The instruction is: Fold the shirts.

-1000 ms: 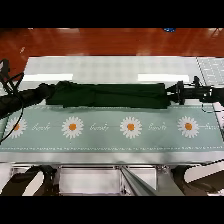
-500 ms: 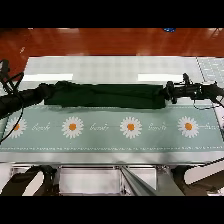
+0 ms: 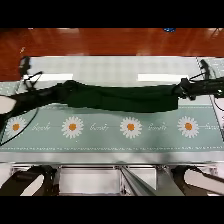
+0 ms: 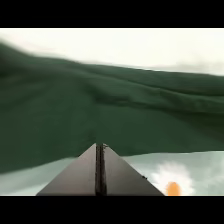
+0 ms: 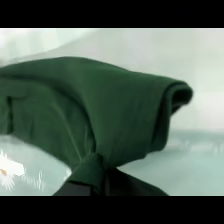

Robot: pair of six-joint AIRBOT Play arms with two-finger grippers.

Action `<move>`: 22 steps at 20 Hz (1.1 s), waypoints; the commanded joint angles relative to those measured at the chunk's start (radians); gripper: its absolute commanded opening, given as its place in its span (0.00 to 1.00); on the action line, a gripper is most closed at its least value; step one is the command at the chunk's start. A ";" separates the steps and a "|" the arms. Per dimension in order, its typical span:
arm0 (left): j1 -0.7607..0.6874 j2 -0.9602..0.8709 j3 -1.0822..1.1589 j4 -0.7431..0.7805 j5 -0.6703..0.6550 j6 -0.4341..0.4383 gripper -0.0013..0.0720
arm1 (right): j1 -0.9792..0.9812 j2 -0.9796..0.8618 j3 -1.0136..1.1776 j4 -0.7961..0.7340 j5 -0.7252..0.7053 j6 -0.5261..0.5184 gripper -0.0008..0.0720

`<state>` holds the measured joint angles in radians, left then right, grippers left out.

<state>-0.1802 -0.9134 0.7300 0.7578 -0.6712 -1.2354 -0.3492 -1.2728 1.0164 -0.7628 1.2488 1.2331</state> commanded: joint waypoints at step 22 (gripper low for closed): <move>-0.519 -1.009 1.041 0.121 -0.495 -0.273 0.05 | -0.002 0.672 -0.137 -0.055 0.121 0.223 0.04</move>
<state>-0.7738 -1.9636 1.7576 0.8860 -1.0760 -1.5120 -0.3523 -0.6025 0.8799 -0.8192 1.3903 1.4425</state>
